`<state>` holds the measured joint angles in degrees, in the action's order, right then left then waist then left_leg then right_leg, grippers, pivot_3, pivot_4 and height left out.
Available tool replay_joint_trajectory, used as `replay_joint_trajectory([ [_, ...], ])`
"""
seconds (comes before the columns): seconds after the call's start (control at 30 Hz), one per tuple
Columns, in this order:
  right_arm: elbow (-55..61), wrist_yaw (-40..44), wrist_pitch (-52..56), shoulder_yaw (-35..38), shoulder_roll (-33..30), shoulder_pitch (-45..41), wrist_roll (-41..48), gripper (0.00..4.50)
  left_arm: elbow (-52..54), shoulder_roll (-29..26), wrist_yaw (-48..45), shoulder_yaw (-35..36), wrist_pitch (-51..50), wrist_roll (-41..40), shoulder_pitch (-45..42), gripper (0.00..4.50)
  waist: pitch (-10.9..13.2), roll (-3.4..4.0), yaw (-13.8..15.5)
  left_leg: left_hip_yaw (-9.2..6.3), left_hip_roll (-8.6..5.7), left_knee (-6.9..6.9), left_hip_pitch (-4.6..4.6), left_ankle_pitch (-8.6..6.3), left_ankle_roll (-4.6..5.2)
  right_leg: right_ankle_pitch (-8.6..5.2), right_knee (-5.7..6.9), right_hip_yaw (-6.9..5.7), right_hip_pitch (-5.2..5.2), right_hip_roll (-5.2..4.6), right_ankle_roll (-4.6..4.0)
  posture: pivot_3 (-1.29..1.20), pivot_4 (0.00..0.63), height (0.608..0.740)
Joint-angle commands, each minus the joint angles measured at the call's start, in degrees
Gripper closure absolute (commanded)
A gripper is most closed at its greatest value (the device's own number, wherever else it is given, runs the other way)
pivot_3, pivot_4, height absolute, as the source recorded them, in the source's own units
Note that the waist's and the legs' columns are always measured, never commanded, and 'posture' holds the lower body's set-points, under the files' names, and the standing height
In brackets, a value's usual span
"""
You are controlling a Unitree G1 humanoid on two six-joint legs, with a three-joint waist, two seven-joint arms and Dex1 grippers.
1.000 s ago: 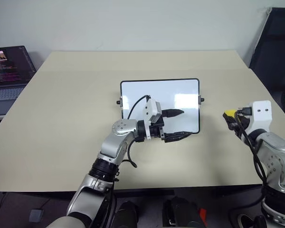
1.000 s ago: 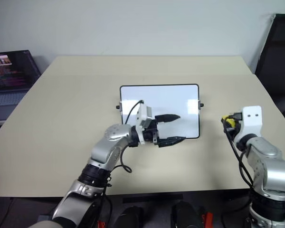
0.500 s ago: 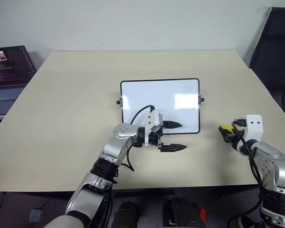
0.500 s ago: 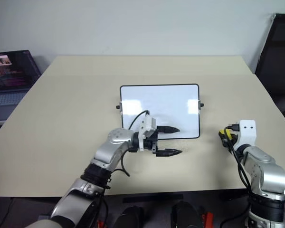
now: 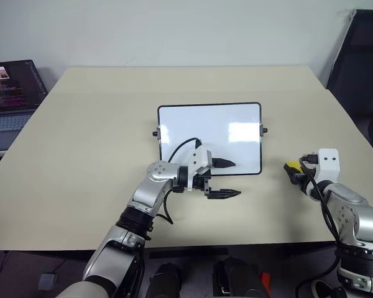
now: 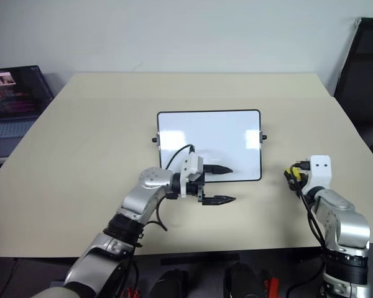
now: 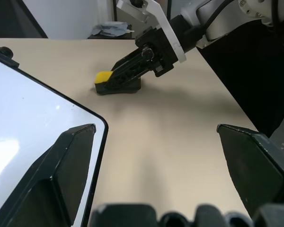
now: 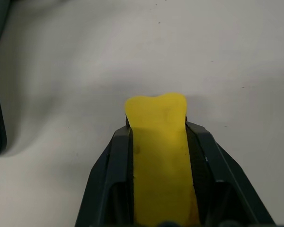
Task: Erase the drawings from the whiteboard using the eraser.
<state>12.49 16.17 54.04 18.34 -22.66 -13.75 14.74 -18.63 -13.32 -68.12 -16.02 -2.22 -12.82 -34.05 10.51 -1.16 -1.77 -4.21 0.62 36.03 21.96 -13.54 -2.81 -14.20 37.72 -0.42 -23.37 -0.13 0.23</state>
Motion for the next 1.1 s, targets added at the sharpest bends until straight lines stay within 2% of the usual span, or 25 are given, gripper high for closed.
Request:
replay_joint_trajectory([
  [0.03,0.71,0.54,-1.91,0.23,-1.12,-0.06,0.59,2.99,0.6,0.06,0.17,0.63,1.38,0.01,-1.1,0.0,0.0,0.0,0.0,0.0,0.0,0.0,0.0,0.0,0.0,0.0,0.0,0.0,0.0,0.0,0.0,0.0,0.15,0.74],
  [0.33,0.54,-0.26,-2.49,0.21,-0.99,-0.42,0.44,0.03,-0.08,0.02,0.4,1.01,1.76,0.06,-1.69,0.0,0.0,0.0,0.0,0.0,0.0,0.0,0.0,0.0,0.0,0.0,0.01,0.0,0.0,0.0,0.0,0.0,0.15,0.74],
  [0.63,5.15,-2.48,-3.6,1.62,-1.26,-0.07,0.2,0.03,2.49,-1.81,3.61,2.84,1.74,0.42,-0.12,0.0,0.01,0.01,-0.03,0.0,0.0,0.0,-0.01,0.0,0.0,0.0,0.02,0.01,0.0,0.0,0.0,0.0,0.15,0.74],
  [0.83,10.68,-4.73,-6.16,6.01,1.13,3.01,1.72,0.03,8.01,-2.79,17.89,7.9,1.81,3.56,2.59,0.0,0.01,0.02,0.06,-0.03,0.03,0.0,0.0,0.0,0.0,0.0,0.02,0.0,0.0,0.0,0.0,0.0,0.15,0.74],
  [0.97,14.06,-6.46,-10.82,8.39,5.99,7.36,3.53,0.03,14.7,-1.0,28.38,11.03,-1.78,4.62,8.14,0.0,0.01,0.02,0.08,-0.03,0.03,-0.01,0.01,0.0,-0.01,0.0,-0.01,0.01,0.0,-0.03,0.01,0.0,0.15,0.74],
  [1.1,16.71,-4.07,-19.49,5.23,10.33,13.93,3.63,0.03,20.39,0.02,35.85,12.32,-5.1,6.25,14.98,0.0,0.01,0.03,0.06,-0.03,0.06,-0.02,-0.03,0.0,-0.01,0.0,0.04,0.05,0.0,-0.04,0.01,0.0,0.15,0.74],
])
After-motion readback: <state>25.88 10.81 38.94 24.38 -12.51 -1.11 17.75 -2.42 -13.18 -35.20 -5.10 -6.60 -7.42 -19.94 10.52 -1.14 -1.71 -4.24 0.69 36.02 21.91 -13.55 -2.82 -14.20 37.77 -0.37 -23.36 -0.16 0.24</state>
